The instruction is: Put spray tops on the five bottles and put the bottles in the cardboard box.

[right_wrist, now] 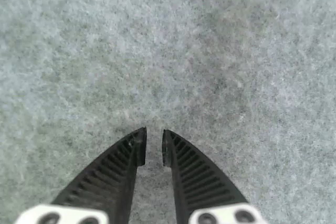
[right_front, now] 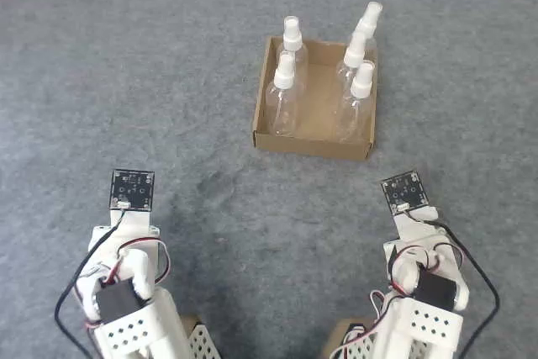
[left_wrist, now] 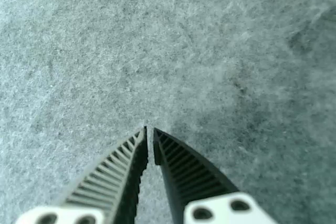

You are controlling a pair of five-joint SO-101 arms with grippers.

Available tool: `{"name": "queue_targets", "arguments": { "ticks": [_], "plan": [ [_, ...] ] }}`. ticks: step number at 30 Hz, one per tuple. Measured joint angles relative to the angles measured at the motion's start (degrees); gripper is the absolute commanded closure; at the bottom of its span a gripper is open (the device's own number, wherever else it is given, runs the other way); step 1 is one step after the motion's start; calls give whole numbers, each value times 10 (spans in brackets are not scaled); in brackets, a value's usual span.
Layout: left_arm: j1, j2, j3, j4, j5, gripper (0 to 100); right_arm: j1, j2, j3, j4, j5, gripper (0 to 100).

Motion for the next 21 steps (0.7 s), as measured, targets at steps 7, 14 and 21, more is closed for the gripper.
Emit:
{"name": "queue_targets", "arguments": {
  "ticks": [7, 14, 21],
  "plan": [
    [-27, 0, 0, 0, 0, 988, 0, 0, 0, 0, 0, 978],
    [-83, 0, 0, 0, -1, 988, 0, 0, 0, 0, 0, 978],
    [-82, 0, 0, 0, -1, 988, 0, 0, 0, 0, 0, 978]
  ]
}}
